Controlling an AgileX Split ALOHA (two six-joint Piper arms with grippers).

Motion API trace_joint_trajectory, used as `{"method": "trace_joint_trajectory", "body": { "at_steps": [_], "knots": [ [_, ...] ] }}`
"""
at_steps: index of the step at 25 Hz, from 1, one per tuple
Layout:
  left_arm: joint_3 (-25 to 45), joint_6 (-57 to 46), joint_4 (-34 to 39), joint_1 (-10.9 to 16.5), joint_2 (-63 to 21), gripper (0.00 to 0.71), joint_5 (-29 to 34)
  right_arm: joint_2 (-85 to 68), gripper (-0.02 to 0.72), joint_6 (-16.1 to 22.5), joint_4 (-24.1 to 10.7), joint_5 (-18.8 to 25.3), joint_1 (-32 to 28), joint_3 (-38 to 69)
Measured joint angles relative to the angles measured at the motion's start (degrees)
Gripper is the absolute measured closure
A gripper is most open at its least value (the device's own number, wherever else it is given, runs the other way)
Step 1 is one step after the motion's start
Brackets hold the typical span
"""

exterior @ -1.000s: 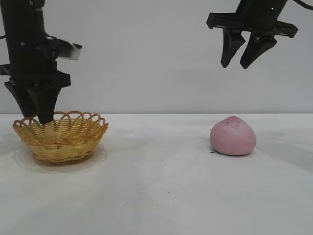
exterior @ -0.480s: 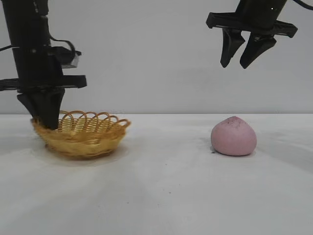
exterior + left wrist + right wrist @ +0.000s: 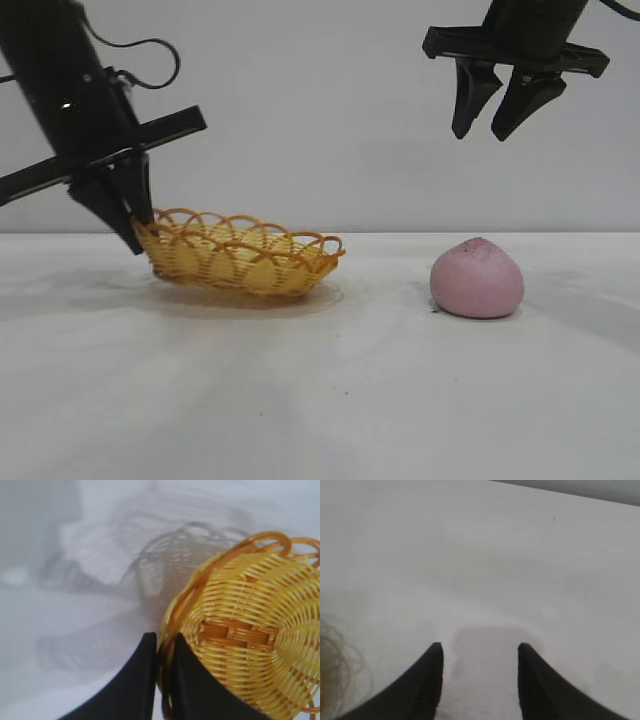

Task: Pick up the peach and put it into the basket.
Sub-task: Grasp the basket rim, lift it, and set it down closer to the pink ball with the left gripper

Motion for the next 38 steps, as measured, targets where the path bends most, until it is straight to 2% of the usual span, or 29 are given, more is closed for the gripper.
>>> {"method": "trace_joint_trajectory", "body": {
  "at_steps": [5,10,18,19,21,22,25,27,31,32,33,35,38],
  "knots": [
    [0.1,3.9,-7.1,-0.8,0.0,0.71,-0.8,0.0,0.368,-0.3,0.7,-0.2,0.1,0.0],
    [0.5,4.1,-8.4,-2.3,0.0,0.71,-2.1,0.0,0.368,-0.5,0.8,-0.2,0.1,0.0],
    [5.3,5.8,-8.6,-2.7,-0.1,0.71,-5.8,0.0,0.368,-0.7,1.2,-0.2,0.1,0.0],
    [5.4,6.7,-8.7,-2.7,-0.1,0.656,-5.8,0.0,0.368,-0.8,1.2,-0.2,0.1,0.0],
    [5.7,8.3,-8.7,-2.7,-0.1,0.656,-5.6,0.0,0.368,-0.8,1.4,-0.3,0.1,0.0],
    [5.7,8.6,-8.7,-2.7,-0.1,0.583,-5.2,0.0,0.368,-0.9,1.4,-0.3,0.1,0.0],
    [5.7,10.1,-8.7,-2.7,-0.1,0.438,-4.9,0.0,0.368,-1.1,1.7,-0.3,0.1,0.0],
    [5.7,11.7,-8.7,-2.7,-0.2,0.379,-4.7,0.0,0.368,-1.3,1.7,-0.3,0.1,0.0],
    [5.7,15.9,-8.2,-2.7,-2.9,0.395,-4.2,0.0,0.368,-1.3,1.7,-0.3,0.1,0.0],
    [5.7,16.6,-7.4,-2.7,-3.7,0.354,-4.2,0.0,0.368,-1.3,1.7,-0.3,0.1,0.0],
    [5.7,17.1,-6.0,-2.7,-4.8,0.37,-4.1,0.0,0.368,-1.3,1.7,-0.3,0.1,0.0],
    [5.7,17.4,-2.4,-2.7,-6.4,0.37,-4.0,0.0,0.368,-1.3,1.7,-0.3,0.1,0.0],
    [5.7,14.7,6.9,-2.7,-8.2,0.37,-4.0,0.0,0.368,-1.3,1.7,-0.3,0.1,0.0]
  ]
}}
